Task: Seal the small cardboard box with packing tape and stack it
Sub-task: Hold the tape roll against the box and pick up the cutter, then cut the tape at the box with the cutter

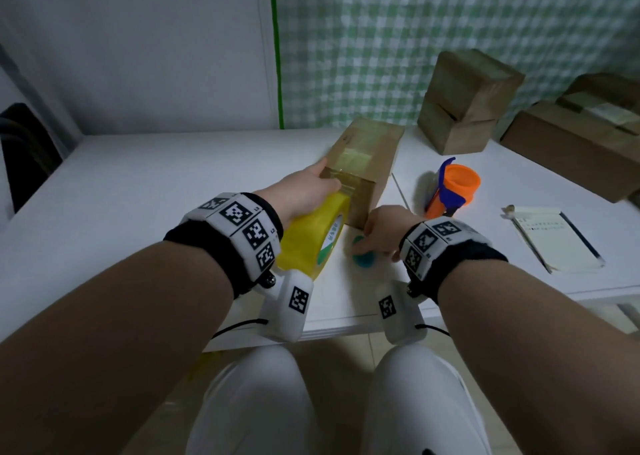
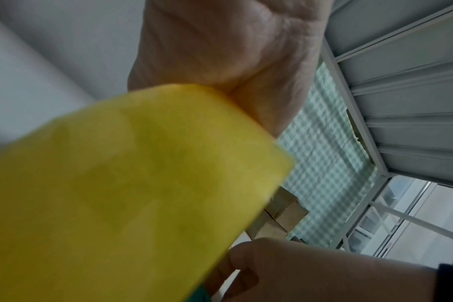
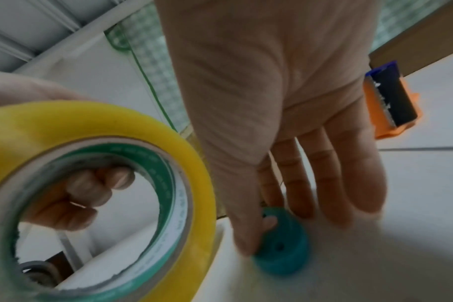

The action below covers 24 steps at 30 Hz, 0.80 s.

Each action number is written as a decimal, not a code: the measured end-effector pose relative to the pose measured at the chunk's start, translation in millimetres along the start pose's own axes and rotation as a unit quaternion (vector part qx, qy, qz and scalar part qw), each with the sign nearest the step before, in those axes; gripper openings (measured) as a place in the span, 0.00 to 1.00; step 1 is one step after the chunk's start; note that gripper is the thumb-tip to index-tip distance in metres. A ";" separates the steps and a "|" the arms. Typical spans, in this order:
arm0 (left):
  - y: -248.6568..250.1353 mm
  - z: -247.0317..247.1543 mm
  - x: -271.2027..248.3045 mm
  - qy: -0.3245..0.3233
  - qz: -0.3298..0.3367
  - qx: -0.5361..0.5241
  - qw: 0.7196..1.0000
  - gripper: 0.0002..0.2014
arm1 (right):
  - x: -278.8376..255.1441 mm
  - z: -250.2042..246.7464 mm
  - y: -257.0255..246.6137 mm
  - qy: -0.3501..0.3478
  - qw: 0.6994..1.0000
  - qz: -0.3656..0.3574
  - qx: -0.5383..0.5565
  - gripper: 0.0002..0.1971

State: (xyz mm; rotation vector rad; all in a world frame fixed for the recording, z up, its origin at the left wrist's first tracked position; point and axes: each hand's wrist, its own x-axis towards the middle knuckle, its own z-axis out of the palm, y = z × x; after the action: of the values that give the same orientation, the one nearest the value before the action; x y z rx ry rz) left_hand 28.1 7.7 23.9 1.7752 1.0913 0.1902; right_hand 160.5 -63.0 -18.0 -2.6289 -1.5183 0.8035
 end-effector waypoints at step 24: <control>-1.3 -6.7 2.3 -0.017 -0.102 -0.171 0.980 0.17 | -23.6 -71.5 -8.9 -0.066 0.935 -0.090 0.337 0.13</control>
State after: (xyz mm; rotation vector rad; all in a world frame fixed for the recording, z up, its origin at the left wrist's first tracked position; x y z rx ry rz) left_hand 24.8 14.0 25.3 1.3477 1.1329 0.2087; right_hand 174.5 -59.7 56.4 -1.9404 -1.1867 1.2300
